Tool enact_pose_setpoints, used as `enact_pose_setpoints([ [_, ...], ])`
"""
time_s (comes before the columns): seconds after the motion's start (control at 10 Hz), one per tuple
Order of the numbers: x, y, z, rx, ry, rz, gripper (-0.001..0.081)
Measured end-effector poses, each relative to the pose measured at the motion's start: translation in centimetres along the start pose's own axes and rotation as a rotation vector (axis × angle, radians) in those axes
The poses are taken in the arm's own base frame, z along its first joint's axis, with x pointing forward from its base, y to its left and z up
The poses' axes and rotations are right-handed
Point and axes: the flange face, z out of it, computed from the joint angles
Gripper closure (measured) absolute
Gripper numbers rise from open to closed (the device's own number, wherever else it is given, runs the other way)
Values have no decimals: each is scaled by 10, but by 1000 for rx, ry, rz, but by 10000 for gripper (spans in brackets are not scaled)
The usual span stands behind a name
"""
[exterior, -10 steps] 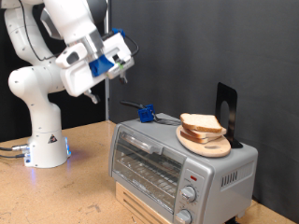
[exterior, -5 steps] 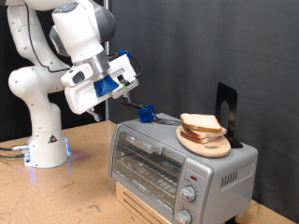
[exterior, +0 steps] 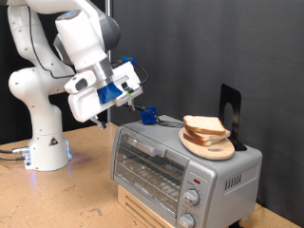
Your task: Make a piece of toast with the oven
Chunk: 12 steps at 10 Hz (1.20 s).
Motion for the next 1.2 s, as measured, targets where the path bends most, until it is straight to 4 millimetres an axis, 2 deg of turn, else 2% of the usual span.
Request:
enact_pose_setpoints([
  [0.7, 3, 17, 50, -49, 60, -1, -2],
  [1.2, 9, 21, 48, -50, 75, 10, -2],
])
